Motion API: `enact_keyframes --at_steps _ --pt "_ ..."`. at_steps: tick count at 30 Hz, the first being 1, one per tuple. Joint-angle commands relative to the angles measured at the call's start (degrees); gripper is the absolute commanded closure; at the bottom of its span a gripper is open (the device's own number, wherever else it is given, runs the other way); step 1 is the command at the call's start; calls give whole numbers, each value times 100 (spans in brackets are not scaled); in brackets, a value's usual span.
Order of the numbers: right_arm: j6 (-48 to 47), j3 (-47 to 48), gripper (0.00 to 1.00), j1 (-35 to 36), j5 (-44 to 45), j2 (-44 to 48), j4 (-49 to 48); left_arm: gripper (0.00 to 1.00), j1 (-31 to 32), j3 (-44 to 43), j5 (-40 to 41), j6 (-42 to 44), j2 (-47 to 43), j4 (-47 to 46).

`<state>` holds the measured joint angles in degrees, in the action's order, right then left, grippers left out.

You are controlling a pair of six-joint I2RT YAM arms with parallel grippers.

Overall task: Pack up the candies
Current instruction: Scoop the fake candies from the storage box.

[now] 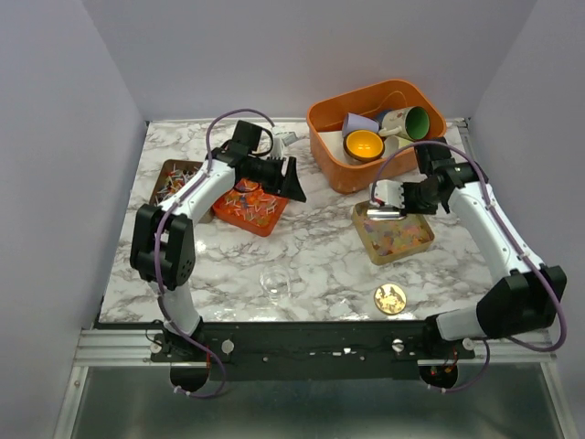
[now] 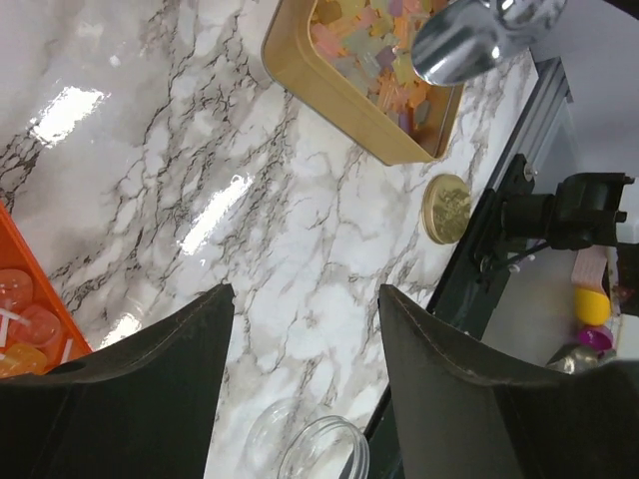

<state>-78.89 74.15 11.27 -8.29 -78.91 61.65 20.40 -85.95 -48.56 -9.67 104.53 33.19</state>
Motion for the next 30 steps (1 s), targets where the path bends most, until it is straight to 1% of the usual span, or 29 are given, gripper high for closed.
enact_keyframes --at_steps 1,4,6,7,11,15,19,23,26,30 --pt "-697 661 99 -28 1582 -589 796 31 43 517 434 -211 -591 -963" --pt "-777 829 99 -19 2233 -906 963 31 43 904 654 -132 -934 -1165" --pt "-838 978 99 -28 2419 -1037 1077 31 43 1149 742 -123 -1136 -1244" --pt "-847 996 99 -19 2655 -1064 1086 31 43 1212 768 -97 -1189 -1262" --pt "-943 944 99 -19 3158 -1161 1200 32 43 1563 812 -96 -1452 -1429" --pt "-1128 453 99 -11 3562 -1056 1157 31 43 1801 839 -131 -1550 -1605" --pt "-1163 101 99 -11 3878 -1021 1069 31 43 1793 848 -149 -1515 -1631" --pt "-1199 -348 99 86 4213 -1091 753 31 34 1757 839 -202 -1462 -1649" --pt "-857 -401 99 244 4327 -1266 690 32 34 1766 839 -211 -1462 -1658" --pt "64 -200 99 499 4301 -1732 971 31 34 1819 865 -219 -1497 -1649"
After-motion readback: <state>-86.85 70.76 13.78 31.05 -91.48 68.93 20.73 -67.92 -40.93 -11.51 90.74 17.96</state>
